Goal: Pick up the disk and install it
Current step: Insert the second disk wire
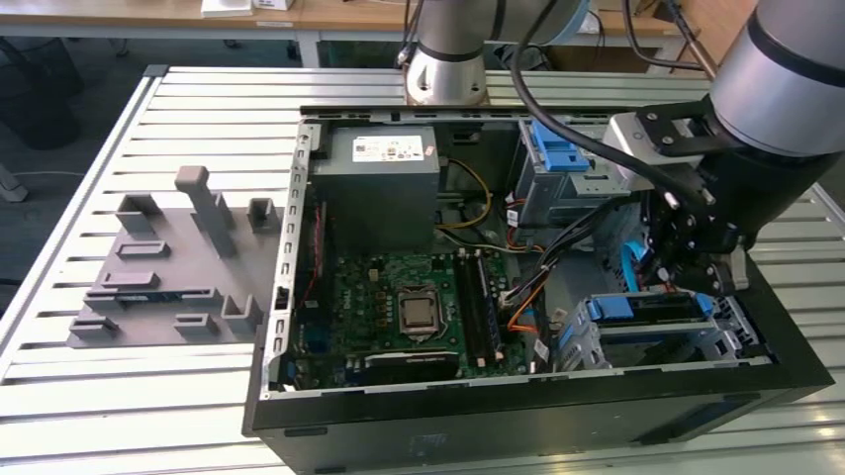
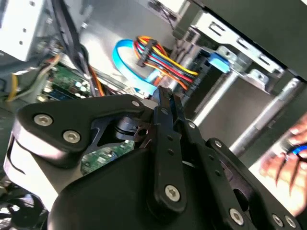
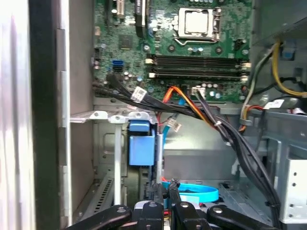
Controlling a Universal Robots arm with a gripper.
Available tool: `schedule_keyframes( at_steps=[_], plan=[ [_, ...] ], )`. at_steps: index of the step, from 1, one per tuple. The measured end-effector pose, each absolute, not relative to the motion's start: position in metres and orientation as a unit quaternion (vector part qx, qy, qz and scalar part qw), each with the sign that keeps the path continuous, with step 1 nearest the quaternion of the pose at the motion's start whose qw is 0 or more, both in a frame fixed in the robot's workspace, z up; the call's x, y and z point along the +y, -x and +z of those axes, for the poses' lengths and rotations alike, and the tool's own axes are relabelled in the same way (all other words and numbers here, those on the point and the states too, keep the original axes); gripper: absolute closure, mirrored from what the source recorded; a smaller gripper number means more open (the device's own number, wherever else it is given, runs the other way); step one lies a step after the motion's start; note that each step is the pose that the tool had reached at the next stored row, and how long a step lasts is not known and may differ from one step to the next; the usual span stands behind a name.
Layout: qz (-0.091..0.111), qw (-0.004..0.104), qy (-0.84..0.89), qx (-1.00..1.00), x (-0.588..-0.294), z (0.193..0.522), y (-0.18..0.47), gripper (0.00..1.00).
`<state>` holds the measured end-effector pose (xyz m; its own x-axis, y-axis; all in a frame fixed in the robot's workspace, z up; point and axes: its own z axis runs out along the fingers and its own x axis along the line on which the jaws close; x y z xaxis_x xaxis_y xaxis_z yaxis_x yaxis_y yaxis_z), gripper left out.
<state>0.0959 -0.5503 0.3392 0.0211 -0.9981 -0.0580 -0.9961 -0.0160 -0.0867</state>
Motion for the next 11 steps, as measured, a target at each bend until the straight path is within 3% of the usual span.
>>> schedule_keyframes(
  at_steps=[2,11],
  plan=[
    [-0.004,0.058,0.712,0.7,-0.5518,0.3387,-0.0959,0.84],
    [-0.003,0.058,0.712,0.7,-0.56,0.3363,-0.0959,0.84]
  ],
)
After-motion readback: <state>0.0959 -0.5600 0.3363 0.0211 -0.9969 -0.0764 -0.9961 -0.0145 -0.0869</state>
